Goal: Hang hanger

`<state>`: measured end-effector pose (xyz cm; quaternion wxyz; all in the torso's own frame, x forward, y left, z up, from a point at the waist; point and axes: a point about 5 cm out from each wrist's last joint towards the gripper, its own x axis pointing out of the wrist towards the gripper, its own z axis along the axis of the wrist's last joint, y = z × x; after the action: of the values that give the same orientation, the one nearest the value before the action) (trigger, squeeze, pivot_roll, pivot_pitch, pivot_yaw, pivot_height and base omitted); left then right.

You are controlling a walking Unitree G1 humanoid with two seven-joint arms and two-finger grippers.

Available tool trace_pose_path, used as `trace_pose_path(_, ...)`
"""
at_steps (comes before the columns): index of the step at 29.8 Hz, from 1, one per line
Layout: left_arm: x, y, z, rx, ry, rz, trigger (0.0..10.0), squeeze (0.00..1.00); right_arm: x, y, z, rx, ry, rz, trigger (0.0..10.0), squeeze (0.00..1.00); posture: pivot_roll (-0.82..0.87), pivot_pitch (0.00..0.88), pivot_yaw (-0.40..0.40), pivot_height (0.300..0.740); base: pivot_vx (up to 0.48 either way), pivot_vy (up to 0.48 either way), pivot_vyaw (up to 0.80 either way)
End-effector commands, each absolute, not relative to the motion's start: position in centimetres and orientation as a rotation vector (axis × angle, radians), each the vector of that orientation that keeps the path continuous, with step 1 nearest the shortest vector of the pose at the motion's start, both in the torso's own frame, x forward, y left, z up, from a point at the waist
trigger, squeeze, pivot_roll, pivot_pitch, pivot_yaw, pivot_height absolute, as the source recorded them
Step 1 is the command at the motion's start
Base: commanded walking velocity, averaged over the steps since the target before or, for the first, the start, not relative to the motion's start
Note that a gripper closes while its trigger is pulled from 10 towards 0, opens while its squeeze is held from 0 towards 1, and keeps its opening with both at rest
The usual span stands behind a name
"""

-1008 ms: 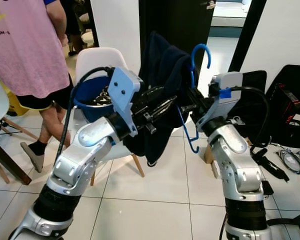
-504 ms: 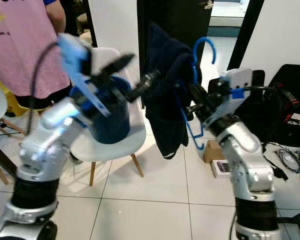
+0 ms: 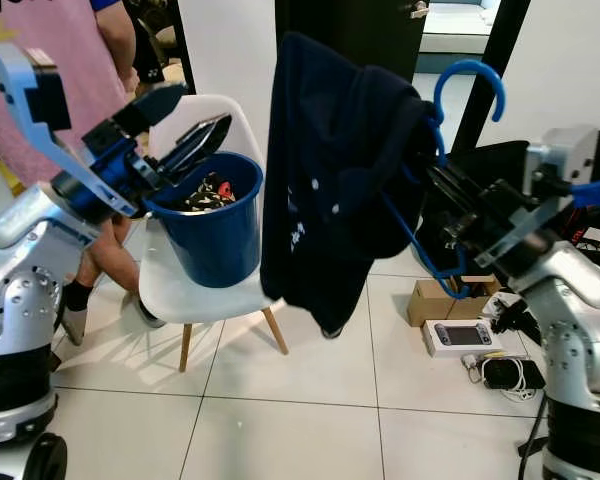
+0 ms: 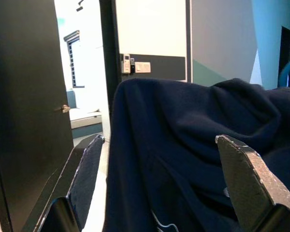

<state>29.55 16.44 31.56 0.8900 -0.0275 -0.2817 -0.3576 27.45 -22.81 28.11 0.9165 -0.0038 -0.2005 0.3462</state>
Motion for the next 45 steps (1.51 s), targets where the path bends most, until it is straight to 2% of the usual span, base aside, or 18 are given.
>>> trace_pose_path(1,29.6,17.1,31.0,-0.040,-0.563,-0.742,10.0,0.00,26.3,-22.9,29.4,-0.014,-0.470,0.770,10.0,0.00,-0.02,0.015,-0.024,0.740,0.000,0.000,0.00)
trace_pose_path(18,30.2,17.1,29.2,0.005,-0.524,-0.758,10.0,0.00,23.4,-22.6,29.9,0.025,-0.459,1.019,10.0,0.00,-0.02,0.003,-0.019,0.740,0.000,0.000,0.00)
trace_pose_path(19,30.3,17.0,29.1,0.007,-0.523,-0.762,8.7,0.00,23.3,-22.5,29.9,0.027,-0.457,1.028,10.0,0.00,-0.02,0.003,-0.019,0.740,0.000,0.000,0.00)
trace_pose_path(20,30.3,17.0,29.1,0.007,-0.523,-0.762,8.7,0.00,23.3,-22.5,29.9,0.027,-0.457,1.028,10.0,0.00,-0.02,0.003,-0.019,0.740,0.000,0.000,0.00)
trace_pose_path(22,30.3,16.7,28.8,0.015,-0.516,-0.774,0.0,0.00,23.1,-22.3,30.0,0.030,-0.460,1.045,10.0,0.00,-0.03,0.000,-0.017,0.740,0.000,0.000,0.00)
trace_pose_path(33,30.1,16.2,28.6,0.027,-0.520,-0.816,0.0,0.00,23.6,-22.6,30.4,0.020,-0.472,0.991,10.0,0.00,-0.03,0.002,-0.019,0.740,0.000,0.000,0.00)
trace_pose_path(45,30.0,17.7,30.1,0.053,-0.571,-0.762,0.0,0.00,26.5,-24.5,29.8,0.033,-0.444,0.682,10.0,0.00,-0.03,0.008,-0.022,0.740,0.000,0.000,0.00)
